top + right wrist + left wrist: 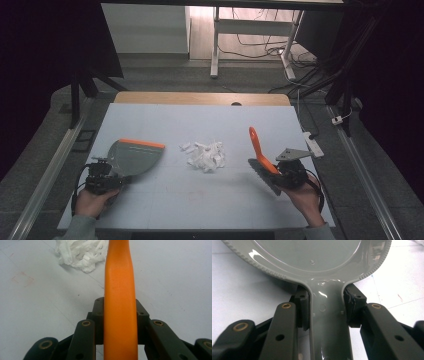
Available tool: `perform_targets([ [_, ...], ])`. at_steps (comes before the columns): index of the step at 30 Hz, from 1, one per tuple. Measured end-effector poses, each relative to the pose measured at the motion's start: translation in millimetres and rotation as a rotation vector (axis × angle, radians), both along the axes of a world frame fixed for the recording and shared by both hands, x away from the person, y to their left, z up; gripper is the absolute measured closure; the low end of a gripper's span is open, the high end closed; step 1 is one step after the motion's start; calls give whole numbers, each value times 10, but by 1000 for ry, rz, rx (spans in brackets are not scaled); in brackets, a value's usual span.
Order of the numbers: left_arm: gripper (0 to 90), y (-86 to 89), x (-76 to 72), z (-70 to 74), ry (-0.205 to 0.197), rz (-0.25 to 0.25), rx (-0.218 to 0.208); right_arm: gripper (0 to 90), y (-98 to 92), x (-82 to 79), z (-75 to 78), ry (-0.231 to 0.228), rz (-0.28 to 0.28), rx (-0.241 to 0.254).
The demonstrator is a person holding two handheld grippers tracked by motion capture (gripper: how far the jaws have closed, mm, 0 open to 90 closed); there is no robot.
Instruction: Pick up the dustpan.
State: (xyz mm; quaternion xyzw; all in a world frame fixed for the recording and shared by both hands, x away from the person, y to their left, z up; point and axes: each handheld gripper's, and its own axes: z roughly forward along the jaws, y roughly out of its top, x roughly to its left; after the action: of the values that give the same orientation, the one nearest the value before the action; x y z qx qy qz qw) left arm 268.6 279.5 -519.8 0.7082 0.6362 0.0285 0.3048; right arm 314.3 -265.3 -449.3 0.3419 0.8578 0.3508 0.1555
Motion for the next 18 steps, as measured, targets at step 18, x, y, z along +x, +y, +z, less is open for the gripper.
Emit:
perform_targets([
  [18, 613, 136, -35, 109, -143, -63, -50, 705, 13, 12, 14, -12, 0, 0],
])
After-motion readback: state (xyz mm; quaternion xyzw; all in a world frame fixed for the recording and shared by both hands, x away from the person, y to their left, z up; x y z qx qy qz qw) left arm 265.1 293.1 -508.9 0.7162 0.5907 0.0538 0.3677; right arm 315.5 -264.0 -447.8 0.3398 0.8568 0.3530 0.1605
